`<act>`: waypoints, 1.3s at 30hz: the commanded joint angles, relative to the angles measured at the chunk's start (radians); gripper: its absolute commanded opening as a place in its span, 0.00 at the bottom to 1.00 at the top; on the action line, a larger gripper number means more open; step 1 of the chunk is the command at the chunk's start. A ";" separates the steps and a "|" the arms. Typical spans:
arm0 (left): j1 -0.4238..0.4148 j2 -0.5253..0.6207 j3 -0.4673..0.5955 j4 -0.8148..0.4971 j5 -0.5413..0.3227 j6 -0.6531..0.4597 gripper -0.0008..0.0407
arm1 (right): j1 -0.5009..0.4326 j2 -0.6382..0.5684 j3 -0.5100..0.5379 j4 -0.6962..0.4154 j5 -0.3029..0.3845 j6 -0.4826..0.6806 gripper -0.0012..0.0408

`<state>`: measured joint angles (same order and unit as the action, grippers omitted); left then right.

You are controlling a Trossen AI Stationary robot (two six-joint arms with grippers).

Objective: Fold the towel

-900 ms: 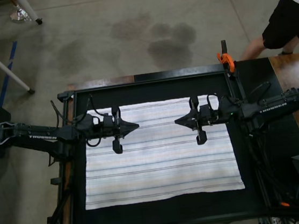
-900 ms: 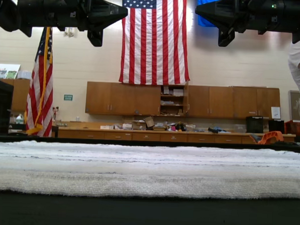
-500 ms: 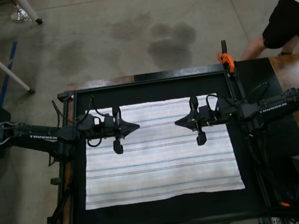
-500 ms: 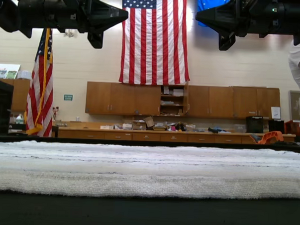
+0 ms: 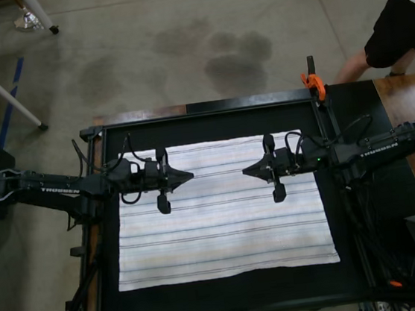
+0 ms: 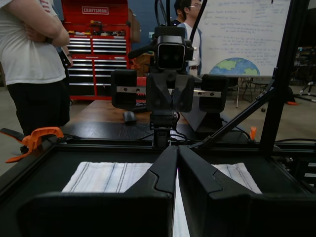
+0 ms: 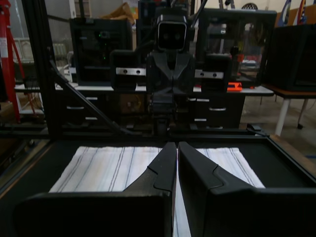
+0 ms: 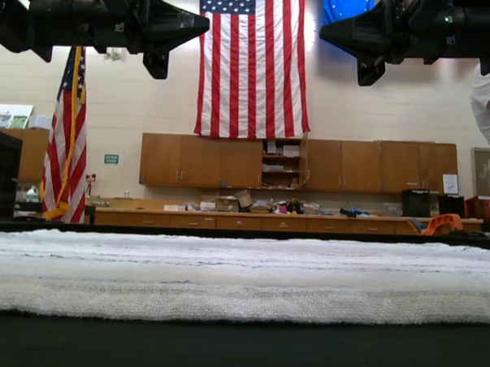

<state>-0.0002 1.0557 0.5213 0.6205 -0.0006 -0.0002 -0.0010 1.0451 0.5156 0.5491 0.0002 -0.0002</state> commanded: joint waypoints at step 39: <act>-0.379 -0.016 0.000 -0.421 0.097 -0.183 0.02 | 0.000 0.000 0.000 -0.003 0.000 0.000 0.03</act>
<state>-0.3416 1.0409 0.5201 0.2001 0.0986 -0.1711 -0.0010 1.0447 0.5156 0.5453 0.0002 -0.0002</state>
